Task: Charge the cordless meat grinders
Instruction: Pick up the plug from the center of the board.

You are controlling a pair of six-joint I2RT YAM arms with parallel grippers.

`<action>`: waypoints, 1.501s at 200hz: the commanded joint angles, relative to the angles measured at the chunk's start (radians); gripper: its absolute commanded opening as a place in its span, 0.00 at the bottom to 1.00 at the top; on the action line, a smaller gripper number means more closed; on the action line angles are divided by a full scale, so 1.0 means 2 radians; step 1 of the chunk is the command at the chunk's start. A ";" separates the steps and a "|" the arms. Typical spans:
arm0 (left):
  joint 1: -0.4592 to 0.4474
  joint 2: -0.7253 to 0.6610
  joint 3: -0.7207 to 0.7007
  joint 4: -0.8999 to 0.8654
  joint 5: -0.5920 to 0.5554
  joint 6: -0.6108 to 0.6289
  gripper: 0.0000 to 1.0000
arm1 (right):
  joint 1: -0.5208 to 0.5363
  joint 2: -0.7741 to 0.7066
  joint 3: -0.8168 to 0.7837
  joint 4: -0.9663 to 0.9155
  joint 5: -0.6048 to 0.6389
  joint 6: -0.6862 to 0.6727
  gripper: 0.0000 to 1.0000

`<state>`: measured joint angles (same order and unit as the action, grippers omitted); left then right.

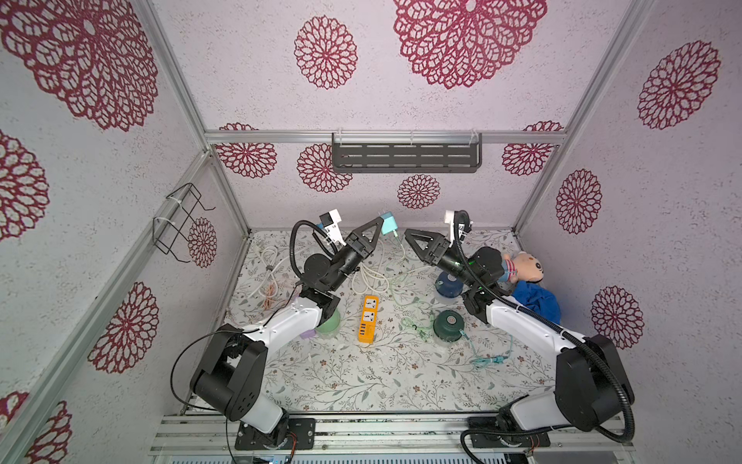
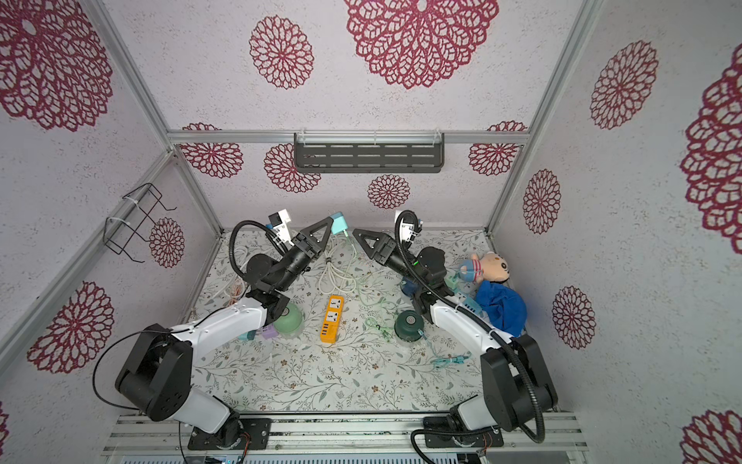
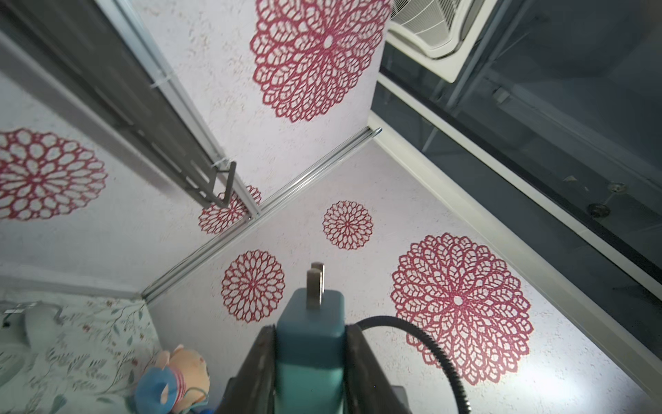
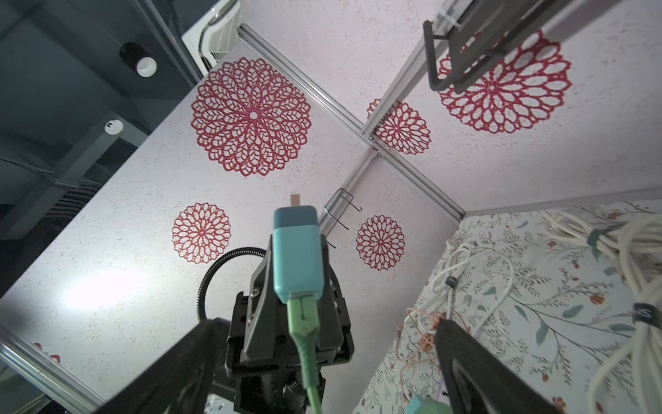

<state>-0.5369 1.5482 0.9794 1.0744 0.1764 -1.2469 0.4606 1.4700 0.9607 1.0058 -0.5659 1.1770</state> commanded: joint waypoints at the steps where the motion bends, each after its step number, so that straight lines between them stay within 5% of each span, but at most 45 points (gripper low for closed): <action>1: -0.011 -0.010 0.011 0.035 -0.067 0.020 0.20 | 0.018 0.031 0.029 0.123 0.014 0.050 0.97; 80: -0.023 -0.004 0.002 0.054 -0.093 0.019 0.19 | 0.057 0.074 0.069 0.152 0.025 0.044 0.93; 300: -0.062 0.017 -0.015 0.081 -0.102 0.012 0.20 | 0.056 0.078 0.142 0.040 0.011 0.004 0.31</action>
<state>-0.6273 1.5665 0.9371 1.2068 -0.0669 -1.2232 0.5735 1.6585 1.2057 1.0813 -0.5365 1.2160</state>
